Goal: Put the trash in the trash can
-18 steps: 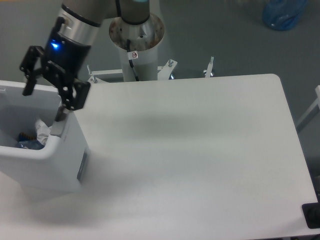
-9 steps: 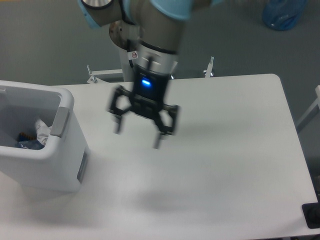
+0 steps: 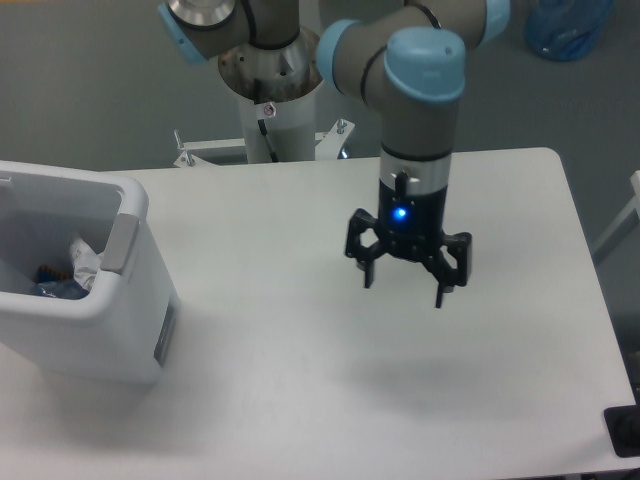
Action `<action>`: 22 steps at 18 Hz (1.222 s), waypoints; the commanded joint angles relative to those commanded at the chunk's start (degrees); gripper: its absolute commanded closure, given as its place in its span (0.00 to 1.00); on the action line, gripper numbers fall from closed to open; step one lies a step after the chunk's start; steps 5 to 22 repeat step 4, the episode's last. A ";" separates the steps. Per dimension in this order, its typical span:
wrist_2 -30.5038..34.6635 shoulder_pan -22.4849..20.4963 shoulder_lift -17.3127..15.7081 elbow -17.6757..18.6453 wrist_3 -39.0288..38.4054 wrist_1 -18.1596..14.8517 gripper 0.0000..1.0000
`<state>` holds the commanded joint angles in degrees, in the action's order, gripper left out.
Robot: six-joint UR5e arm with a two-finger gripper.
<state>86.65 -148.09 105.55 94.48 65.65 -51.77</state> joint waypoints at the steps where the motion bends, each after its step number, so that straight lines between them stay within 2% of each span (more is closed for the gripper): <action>1: 1.06 -0.61 0.27 0.26 0.53 0.09 0.00; 4: 3.60 -1.76 2.37 0.62 3.69 0.09 0.00; 22: 3.60 -1.76 2.37 0.62 3.69 0.09 0.00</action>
